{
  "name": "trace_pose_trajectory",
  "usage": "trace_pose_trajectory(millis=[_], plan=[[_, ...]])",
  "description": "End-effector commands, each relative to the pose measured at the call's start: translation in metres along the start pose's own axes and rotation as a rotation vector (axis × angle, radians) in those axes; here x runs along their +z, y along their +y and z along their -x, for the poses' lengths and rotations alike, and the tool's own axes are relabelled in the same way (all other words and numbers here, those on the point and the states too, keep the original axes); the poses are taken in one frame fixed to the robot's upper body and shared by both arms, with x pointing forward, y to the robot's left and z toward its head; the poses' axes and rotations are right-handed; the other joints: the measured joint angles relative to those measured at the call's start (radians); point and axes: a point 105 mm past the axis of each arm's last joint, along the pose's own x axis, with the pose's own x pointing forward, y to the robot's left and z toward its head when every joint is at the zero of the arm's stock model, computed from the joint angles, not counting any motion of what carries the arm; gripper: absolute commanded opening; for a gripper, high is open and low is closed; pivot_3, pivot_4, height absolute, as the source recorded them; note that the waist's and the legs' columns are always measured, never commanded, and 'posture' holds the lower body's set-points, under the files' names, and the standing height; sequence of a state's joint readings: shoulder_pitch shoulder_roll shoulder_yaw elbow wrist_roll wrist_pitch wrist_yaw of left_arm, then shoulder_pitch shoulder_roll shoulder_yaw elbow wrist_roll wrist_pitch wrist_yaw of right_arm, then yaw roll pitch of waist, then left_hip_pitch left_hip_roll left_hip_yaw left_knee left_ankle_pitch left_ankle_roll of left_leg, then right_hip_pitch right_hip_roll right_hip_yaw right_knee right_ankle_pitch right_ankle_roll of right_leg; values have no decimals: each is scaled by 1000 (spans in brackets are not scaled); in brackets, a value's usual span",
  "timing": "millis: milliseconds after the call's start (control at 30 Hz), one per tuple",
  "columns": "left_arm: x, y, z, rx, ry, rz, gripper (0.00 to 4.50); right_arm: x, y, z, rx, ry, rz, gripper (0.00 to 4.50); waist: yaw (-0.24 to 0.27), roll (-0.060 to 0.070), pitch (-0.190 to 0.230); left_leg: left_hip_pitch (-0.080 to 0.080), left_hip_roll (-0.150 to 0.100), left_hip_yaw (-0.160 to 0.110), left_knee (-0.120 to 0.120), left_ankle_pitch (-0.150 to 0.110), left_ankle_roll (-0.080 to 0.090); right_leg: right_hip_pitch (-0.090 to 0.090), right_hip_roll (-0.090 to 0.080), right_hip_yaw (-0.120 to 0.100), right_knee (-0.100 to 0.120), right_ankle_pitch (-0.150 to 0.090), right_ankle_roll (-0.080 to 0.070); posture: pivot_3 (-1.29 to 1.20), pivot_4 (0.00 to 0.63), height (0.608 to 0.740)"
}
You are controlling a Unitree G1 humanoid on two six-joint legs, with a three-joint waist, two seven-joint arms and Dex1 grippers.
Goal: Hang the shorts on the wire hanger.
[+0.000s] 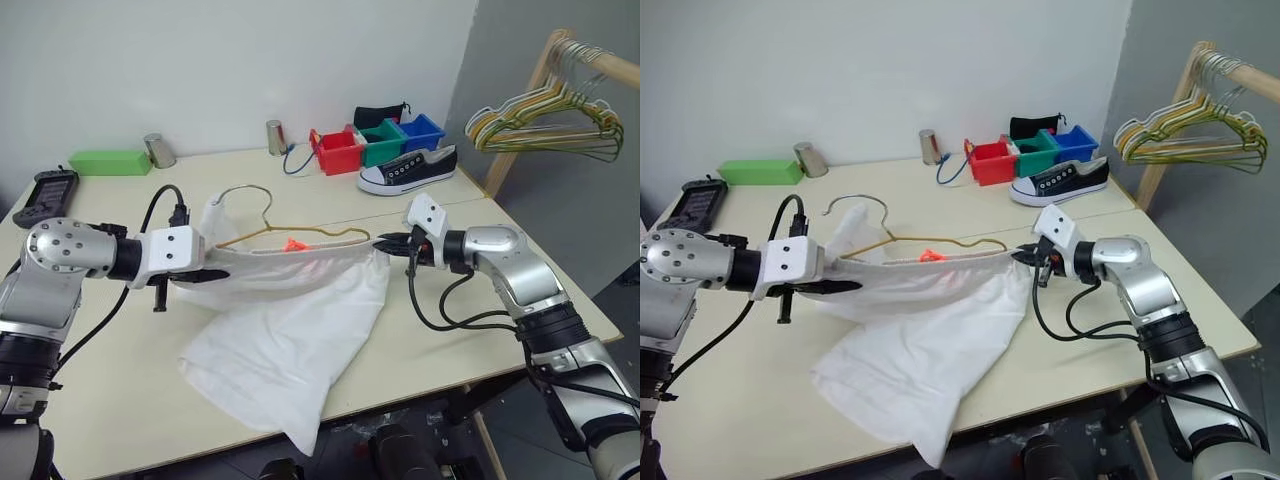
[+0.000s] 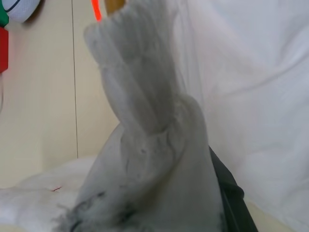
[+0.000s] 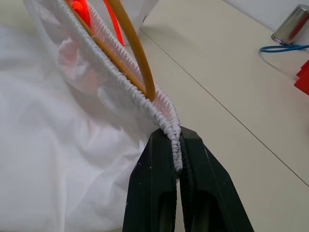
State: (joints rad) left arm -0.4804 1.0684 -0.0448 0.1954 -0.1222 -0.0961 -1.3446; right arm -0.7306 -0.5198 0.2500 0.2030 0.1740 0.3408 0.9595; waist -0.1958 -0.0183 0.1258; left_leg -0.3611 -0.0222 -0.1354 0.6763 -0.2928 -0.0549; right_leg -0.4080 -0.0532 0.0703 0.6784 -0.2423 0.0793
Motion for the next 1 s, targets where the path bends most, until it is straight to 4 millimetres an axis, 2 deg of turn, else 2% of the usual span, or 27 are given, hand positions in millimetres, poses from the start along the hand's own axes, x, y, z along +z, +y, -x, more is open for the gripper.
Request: trace_pose_trajectory(millis=[33, 200, 333, 467, 600, 767, 1000], plan=[[-13, 3, 17, 15, 102, -21, 98, 14, -16, 13, -55, -23, 17, 53, 0, 0, 0, 0, 0, 0, 0, 0, 0, 0, 0, 0, 0, 0, 0, -139, 34, 740], [-27, -3, 19, -23, 187, -51, 98, 27, -18, 17, -37, -16, 109, 53, -1, 0, 0, 0, 0, 0, 0, 0, 0, 0, 0, 0, 0, 0, 0, -146, 41, 740], [-30, -3, 17, -28, 203, -71, 98, 44, -22, 18, -39, -29, 181, 53, -1, 0, 0, 0, 0, 0, 0, 0, 0, 0, 0, 0, 0, 0, 0, -150, 43, 740], [-19, 5, 3, -1, 156, -92, 98, 78, -10, 12, 0, -100, 248, 53, -1, 1, 1, 0, 0, 0, 0, 0, 0, 0, 0, 0, 0, 0, 0, -166, 44, 740], [-5, 21, -14, 74, 94, -116, 98, 95, 11, 6, 52, -128, 278, 53, 1, 1, 0, 0, 0, -1, 0, 0, 0, 0, 0, 0, 0, 0, 0, -180, 44, 740], [13, 29, -37, 98, 17, -142, 98, 103, 24, -4, 63, -131, 280, 53, -3, 1, 0, -1, 0, 0, 0, 0, 0, 0, 0, 0, 0, 0, 0, -200, 43, 740], [37, 39, -54, 154, -89, -148, 98, 92, 24, -7, 44, -73, 287, 53, -21, 0, 0, -1, 0, -1, 0, 0, 0, -1, 0, 0, 0, 0, 0, -222, 44, 740]])
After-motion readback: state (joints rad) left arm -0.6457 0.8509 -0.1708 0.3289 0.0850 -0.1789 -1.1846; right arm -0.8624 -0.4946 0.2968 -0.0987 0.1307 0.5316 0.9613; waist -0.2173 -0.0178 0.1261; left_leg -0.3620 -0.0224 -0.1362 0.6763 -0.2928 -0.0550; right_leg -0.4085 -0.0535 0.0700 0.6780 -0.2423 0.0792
